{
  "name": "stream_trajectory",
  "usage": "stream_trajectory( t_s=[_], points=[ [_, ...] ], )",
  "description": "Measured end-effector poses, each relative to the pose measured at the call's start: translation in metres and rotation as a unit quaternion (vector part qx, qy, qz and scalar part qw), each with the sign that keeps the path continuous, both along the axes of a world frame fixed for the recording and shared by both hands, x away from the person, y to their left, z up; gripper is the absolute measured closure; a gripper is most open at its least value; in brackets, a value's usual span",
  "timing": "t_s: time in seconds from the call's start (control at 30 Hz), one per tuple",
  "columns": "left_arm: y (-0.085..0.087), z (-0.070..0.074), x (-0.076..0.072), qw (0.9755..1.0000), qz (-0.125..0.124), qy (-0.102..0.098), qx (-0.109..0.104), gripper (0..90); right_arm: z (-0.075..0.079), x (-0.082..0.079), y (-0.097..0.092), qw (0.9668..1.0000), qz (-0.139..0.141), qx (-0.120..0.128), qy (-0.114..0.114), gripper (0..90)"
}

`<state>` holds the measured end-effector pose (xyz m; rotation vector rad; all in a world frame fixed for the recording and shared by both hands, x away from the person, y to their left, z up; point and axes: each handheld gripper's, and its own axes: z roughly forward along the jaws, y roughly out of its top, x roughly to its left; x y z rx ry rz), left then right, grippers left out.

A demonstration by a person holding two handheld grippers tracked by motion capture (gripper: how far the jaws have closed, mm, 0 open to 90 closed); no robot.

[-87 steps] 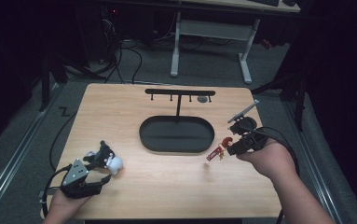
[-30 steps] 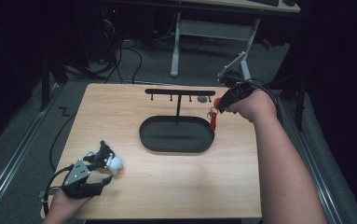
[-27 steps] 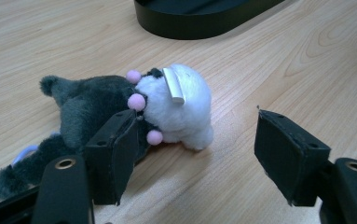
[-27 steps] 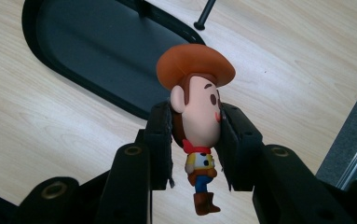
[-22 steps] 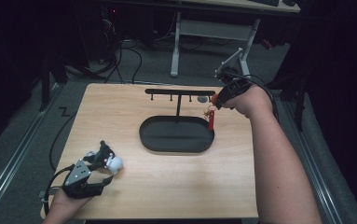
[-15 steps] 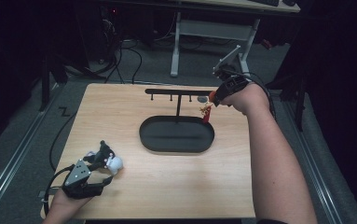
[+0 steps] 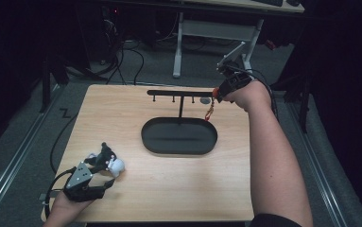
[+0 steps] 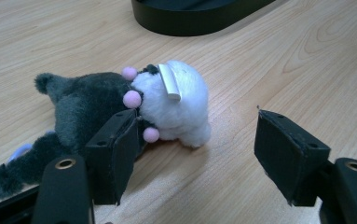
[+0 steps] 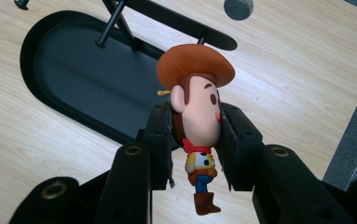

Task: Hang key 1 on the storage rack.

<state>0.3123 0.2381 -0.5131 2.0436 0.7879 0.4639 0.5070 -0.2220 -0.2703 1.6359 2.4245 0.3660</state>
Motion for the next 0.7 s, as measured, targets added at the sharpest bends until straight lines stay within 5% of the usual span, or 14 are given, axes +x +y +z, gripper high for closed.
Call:
stream_trajectory(
  t_s=[0.7],
  points=[
    [-0.0006, -0.0008, 0.0002, 1.0, -0.002, 0.001, 0.003, 31.1, -0.0043, 0.0025, -0.0001, 1.0, -0.005, -0.002, -0.005, 67.4]
  ],
)
